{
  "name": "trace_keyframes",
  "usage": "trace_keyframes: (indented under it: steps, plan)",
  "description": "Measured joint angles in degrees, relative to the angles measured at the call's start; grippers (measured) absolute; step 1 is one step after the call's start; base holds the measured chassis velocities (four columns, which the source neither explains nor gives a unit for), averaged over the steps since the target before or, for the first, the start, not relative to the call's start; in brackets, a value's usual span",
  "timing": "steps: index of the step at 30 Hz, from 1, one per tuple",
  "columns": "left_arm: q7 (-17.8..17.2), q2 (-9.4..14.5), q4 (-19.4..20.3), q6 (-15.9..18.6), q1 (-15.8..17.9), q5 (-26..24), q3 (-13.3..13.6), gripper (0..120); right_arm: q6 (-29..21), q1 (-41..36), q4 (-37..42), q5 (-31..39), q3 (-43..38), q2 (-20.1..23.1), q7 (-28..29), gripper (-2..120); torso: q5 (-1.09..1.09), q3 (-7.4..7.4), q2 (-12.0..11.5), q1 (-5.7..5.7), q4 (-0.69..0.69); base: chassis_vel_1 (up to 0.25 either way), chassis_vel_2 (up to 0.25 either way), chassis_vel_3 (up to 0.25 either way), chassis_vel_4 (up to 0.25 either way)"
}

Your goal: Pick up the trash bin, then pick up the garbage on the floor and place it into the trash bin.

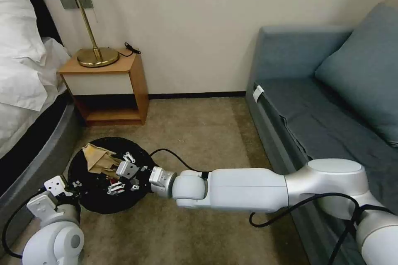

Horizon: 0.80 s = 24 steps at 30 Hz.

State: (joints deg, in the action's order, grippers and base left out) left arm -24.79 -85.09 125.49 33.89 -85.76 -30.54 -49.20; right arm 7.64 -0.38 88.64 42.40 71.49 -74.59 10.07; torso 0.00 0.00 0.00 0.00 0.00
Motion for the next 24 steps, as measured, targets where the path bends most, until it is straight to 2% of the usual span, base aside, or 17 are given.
trace_keyframes:
  steps: [8, 18, 24]
  plan:
    - [0.0, -0.5, 0.0, -0.1, 0.1, 0.7, 0.9, 3, -0.8, 2.4, -1.0, -3.8, 2.2, -1.1, -0.5, 100, 0.00, 0.00, 0.0, 0.00, 0.00, 0.000, 0.000, 0.000, 0.000]
    - [0.0, -0.5, 0.0, -0.2, 0.1, 0.8, 0.9, 3, -2.4, 3.3, -1.8, -7.6, 2.5, -1.2, 0.1, 100, 0.00, 0.00, 0.0, 0.00, 0.00, 0.000, 0.000, 0.000, 0.000]
    - [-0.5, -0.1, -0.6, -0.2, 0.1, -1.4, 0.3, 3, -2.9, 2.8, -1.4, -8.7, -2.0, 0.0, 2.3, 100, 0.00, 0.00, 0.0, 0.00, 0.01, 0.000, 0.000, 0.000, 0.000]
